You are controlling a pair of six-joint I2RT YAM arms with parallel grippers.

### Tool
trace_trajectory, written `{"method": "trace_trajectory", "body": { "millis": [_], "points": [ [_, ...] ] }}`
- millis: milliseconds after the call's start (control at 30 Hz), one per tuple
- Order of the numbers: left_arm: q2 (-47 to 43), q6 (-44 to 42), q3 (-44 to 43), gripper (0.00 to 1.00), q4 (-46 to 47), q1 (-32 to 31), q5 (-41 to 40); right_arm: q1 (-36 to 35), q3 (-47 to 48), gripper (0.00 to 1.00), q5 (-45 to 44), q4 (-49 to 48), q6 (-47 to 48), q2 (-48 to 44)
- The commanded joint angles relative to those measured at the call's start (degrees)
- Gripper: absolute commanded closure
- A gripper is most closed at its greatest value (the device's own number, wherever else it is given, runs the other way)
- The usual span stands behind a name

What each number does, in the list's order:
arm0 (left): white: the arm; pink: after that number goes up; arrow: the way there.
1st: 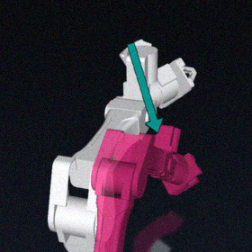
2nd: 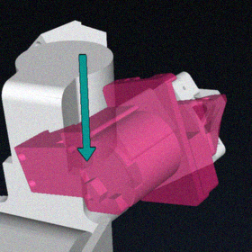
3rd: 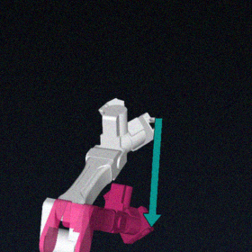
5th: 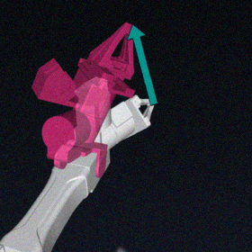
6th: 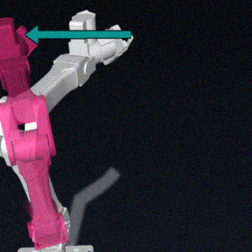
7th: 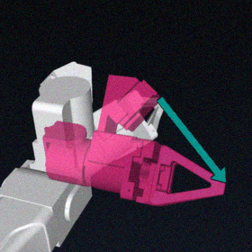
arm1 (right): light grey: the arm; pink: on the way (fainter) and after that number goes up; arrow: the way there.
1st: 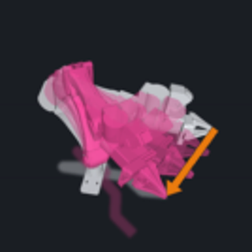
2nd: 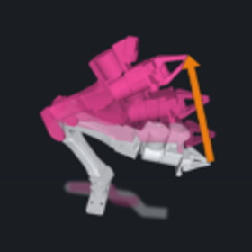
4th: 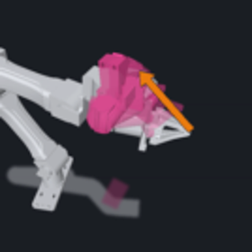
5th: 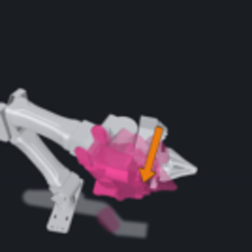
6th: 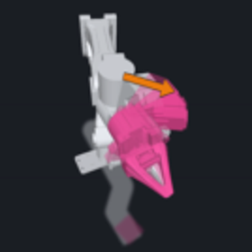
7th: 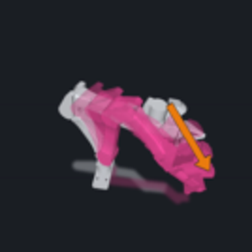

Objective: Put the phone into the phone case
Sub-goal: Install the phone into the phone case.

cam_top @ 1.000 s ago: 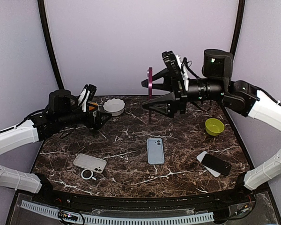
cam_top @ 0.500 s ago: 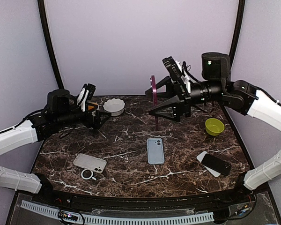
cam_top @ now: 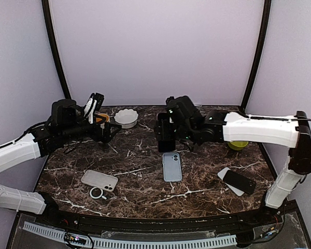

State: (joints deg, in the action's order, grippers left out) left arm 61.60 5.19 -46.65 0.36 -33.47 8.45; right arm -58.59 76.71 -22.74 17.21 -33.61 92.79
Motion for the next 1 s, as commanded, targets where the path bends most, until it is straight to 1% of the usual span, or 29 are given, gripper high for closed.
{"method": "trace_trajectory", "body": {
  "millis": [0, 167, 267, 400, 533, 733, 967],
  "points": [
    [-1.32, 1.18, -1.12, 0.02, -1.88, 0.44, -0.30, -2.41, 6.68, 1.00, -14.01, 13.15, -13.44, 6.68],
    [-1.71, 1.78, -1.18, 0.02, -2.14, 0.43, 0.77, -2.58, 5.45, 1.00, -10.23, 13.50, -18.44, 11.35],
    [-1.71, 1.96, -1.16, 0.02, -2.09, 0.43, 0.77, -2.58, 4.75, 1.00, -9.66, 14.51, -20.47, 12.89],
    [-1.55, 2.03, -1.16, 0.02, -2.09, 0.43, 1.27, -2.58, 1.98, 1.00, -9.33, 12.35, -19.89, 13.78],
    [-1.13, 1.98, -1.16, 0.02, -2.18, 0.43, 1.01, -2.03, 2.49, 1.00, -9.66, 12.37, -19.39, 15.30],
    [-0.62, 1.93, -1.24, 0.02, -2.29, 0.43, 1.32, -1.68, 3.18, 1.00, -7.80, 13.00, -19.84, 17.74],
    [-0.15, 1.95, -1.32, 0.01, -2.48, 0.43, 1.75, -1.70, 2.38, 1.00, -7.10, 13.45, -20.01, 18.77]
  ]
}}
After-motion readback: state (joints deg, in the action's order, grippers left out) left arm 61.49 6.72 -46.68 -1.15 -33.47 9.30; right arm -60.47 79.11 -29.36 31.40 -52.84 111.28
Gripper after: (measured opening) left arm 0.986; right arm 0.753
